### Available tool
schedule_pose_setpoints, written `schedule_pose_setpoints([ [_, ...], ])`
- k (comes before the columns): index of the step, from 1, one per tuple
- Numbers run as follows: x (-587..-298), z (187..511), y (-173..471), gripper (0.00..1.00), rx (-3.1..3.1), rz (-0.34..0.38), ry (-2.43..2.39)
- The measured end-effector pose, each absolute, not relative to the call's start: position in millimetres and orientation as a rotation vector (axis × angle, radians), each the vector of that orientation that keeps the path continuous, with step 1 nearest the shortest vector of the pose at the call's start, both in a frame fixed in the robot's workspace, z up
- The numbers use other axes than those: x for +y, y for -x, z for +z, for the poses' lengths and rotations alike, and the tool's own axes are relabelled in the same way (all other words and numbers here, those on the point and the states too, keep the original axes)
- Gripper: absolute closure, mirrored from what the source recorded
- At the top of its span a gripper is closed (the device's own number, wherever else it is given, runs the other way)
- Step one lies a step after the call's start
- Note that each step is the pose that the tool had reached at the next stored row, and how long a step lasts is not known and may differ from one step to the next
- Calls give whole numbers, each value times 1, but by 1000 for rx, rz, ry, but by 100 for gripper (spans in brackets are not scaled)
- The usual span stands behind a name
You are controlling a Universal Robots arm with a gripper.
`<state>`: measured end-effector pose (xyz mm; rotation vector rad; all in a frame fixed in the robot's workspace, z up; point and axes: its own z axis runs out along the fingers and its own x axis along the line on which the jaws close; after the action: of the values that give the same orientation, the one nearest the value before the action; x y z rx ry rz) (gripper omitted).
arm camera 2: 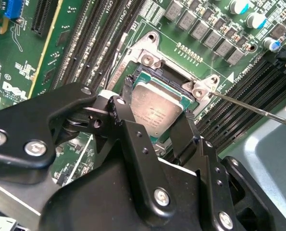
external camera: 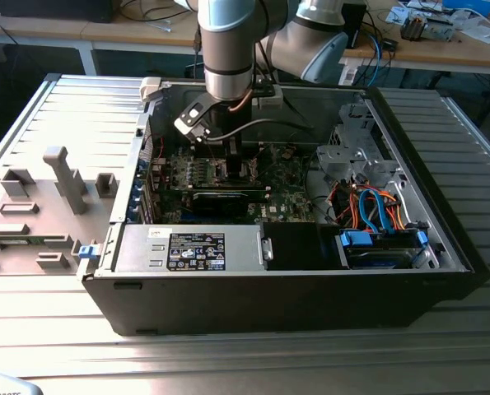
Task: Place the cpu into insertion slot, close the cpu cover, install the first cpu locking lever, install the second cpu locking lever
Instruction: 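Place the cpu into insertion slot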
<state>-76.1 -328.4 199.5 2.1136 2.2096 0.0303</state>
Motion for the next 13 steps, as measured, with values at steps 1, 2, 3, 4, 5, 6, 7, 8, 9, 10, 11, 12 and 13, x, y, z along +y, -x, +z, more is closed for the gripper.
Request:
schedule_pose_setpoints([
  [1,-329,199,76,44,2210,30,-2114],
  [2,-330,199,76,44,2210,31,-2114],
  [3,-330,199,76,44,2209,31,-2114],
  [4,-330,199,76,44,2210,31,-2114],
  [5,-330,199,76,44,2210,31,-2114],
  [6,-330,199,75,44,2210,31,-2114],
  [7,-330,200,75,44,2210,31,-2114],
  [8,-330,200,75,44,2210,31,-2114],
  [9,-330,199,74,44,2210,31,-2114],
  [10,-330,199,74,44,2210,31,-2114],
  [11,-330,199,74,44,2210,31,-2114],
  [12,-330,199,74,44,2210,31,-2114],
  [13,-330,199,74,44,2210,31,-2114],
])
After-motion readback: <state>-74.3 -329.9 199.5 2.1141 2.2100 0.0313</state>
